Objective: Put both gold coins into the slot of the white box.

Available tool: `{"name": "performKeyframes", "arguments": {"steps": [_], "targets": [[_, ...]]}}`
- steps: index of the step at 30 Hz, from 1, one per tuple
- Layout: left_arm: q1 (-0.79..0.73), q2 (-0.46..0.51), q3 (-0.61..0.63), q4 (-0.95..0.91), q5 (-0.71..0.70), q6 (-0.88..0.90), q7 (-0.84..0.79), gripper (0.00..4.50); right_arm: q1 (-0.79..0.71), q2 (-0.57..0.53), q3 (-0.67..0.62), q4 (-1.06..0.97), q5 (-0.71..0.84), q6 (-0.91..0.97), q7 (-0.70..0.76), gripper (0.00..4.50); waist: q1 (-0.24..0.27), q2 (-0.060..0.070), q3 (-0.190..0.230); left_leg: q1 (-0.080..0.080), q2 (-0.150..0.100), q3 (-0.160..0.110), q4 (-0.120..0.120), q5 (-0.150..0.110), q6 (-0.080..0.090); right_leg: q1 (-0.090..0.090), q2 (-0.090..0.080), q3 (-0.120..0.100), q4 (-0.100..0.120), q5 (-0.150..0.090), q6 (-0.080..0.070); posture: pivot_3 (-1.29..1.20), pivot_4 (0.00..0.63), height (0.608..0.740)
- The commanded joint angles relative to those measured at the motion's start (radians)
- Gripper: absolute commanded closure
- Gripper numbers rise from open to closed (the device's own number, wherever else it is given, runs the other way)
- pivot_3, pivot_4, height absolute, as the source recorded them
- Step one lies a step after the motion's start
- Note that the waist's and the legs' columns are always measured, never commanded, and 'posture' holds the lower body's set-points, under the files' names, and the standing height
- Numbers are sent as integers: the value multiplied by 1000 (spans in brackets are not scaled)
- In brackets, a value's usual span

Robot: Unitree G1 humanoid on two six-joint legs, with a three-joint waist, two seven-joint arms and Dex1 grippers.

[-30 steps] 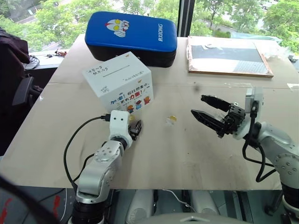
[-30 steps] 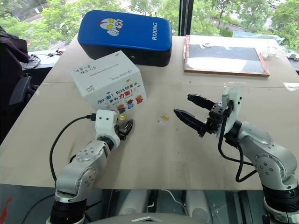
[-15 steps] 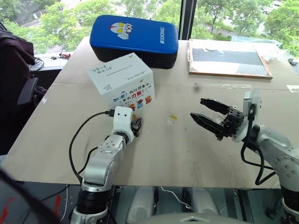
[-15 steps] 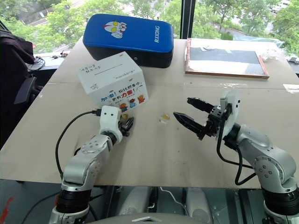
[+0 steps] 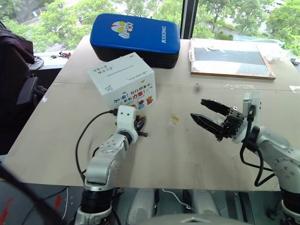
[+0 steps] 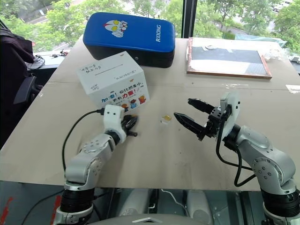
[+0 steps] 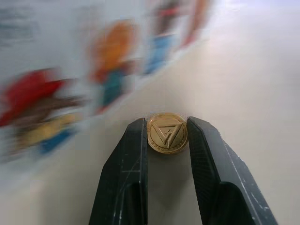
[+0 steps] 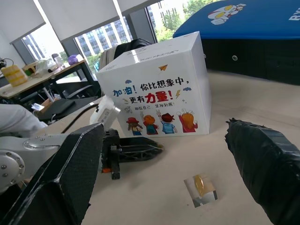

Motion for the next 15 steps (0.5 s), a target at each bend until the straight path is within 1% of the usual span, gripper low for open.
{"name": "performKeyframes", "arguments": {"steps": [1,5,7,9,11,13,15], "targets": [[-41,-27,25,-57,-53,-98,-41,3870,-14,7,-10,-23,1,-16,-2,0,0,0,0,-1,0,0,0,0,0,-1,0,0,0,0,0,0,150,740],[-69,-58,57,-76,-126,-145,-77,3870,-18,20,-7,-15,-5,-18,-11,0,-2,0,0,-5,0,-1,0,0,0,-5,0,-1,1,0,0,0,150,740],[-76,-81,73,-89,-194,-129,-93,3870,-20,28,-3,-13,-11,-19,-14,0,-1,0,0,-5,0,-1,0,0,0,-5,1,-1,1,0,0,0,150,740],[-82,-118,94,-108,-309,-83,-106,3870,-25,31,11,-11,-48,-32,-15,0,-1,0,0,-6,0,-1,0,0,0,-5,5,-2,1,0,0,0,150,740],[-90,-139,114,-129,-441,-18,-119,3870,-34,16,33,-8,-108,-54,2,0,-2,0,0,-7,0,-1,1,0,0,-5,5,-2,0,0,0,0,150,740],[-95,-141,130,-139,-550,38,-121,3870,-41,3,53,-5,-154,-75,26,0,-1,0,0,-7,0,-2,1,0,0,-5,5,-2,0,0,0,0,150,740],[-89,-139,150,-136,-694,108,-118,3870,-55,4,74,0,-216,-120,39,0,-2,0,0,-7,0,-3,2,0,0,-5,7,-2,1,0,0,0,150,740]]}}
